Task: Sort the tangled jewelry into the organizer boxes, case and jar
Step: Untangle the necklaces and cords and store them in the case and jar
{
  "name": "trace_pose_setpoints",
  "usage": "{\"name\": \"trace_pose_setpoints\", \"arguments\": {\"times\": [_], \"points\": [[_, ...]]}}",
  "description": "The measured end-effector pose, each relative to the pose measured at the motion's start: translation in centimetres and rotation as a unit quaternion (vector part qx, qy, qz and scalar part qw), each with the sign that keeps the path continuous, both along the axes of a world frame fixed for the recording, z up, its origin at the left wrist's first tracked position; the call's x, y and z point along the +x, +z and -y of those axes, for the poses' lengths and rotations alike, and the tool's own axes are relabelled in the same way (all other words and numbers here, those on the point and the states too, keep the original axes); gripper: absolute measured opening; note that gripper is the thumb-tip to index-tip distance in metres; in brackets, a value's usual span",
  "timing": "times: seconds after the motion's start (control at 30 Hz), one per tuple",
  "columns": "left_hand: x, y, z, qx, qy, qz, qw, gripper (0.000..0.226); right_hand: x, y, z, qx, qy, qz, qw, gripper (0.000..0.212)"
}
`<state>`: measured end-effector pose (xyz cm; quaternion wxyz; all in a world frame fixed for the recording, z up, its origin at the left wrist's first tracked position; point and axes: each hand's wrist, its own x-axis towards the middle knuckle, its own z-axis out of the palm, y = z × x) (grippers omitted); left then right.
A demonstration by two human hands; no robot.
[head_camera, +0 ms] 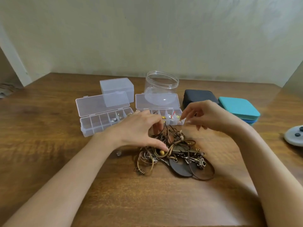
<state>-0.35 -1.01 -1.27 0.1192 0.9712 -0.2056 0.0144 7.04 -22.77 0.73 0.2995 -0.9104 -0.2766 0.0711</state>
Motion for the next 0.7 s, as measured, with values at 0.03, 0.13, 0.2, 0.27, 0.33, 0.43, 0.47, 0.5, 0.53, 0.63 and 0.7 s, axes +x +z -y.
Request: {"name": "trace_pose_setpoints", "arguments": {"times": [0.03,0.13,0.2,0.27,0.33,0.43,0.47,0.5,0.53,0.63,0.7], "points": [[-0.1,0.2,0.0,0.008,0.002,-0.016,1.000,0.057,0.0,-0.3,0.1,-0.014,0.011,-0.008,1.000,0.016],[-0.4,0.4,0.2,0.015,-0.006,-0.041,0.999,0.067,0.0,-0.5,0.5,-0.039,0.034,-0.028,0.998,0.018],[-0.4,0.3,0.3,0.034,-0.020,-0.054,0.998,0.075,0.0,-0.3,0.7,-0.039,0.055,-0.045,0.997,0.021],[-0.3,0.1,0.4,0.043,-0.019,-0.070,0.996,0.074,-0.3,-0.2,0.5,-0.037,0.083,-0.059,0.994,0.022],[-0.4,0.0,0.4,-0.006,-0.018,-0.088,0.996,0.058,-0.7,-0.1,0.1,-0.004,0.104,-0.061,0.993,0.025],[-0.3,0.4,0.3,-0.136,-0.025,-0.096,0.986,0.028,-1.4,0.0,-0.9,0.039,0.133,-0.072,0.988,0.038],[-0.3,0.5,0.3,-0.170,-0.028,-0.087,0.981,0.021,-1.6,0.0,-1.1,0.034,0.146,-0.085,0.985,0.045],[-0.2,0.6,0.3,-0.199,-0.032,-0.073,0.977,0.014,-1.9,-0.1,-1.4,0.025,0.156,-0.096,0.983,0.051],[-0.3,0.7,0.3,-0.223,-0.033,-0.060,0.972,0.010,-2.1,-0.3,-1.6,0.016,0.163,-0.102,0.981,0.054],[-0.4,0.8,0.5,-0.261,-0.021,-0.058,0.963,0.008,-2.4,-0.6,-2.0,0.020,0.158,-0.104,0.982,0.044],[-0.3,0.7,0.6,-0.286,-0.013,-0.078,0.955,0.010,-2.3,-0.3,-1.8,0.044,0.147,-0.109,0.982,0.037]]}}
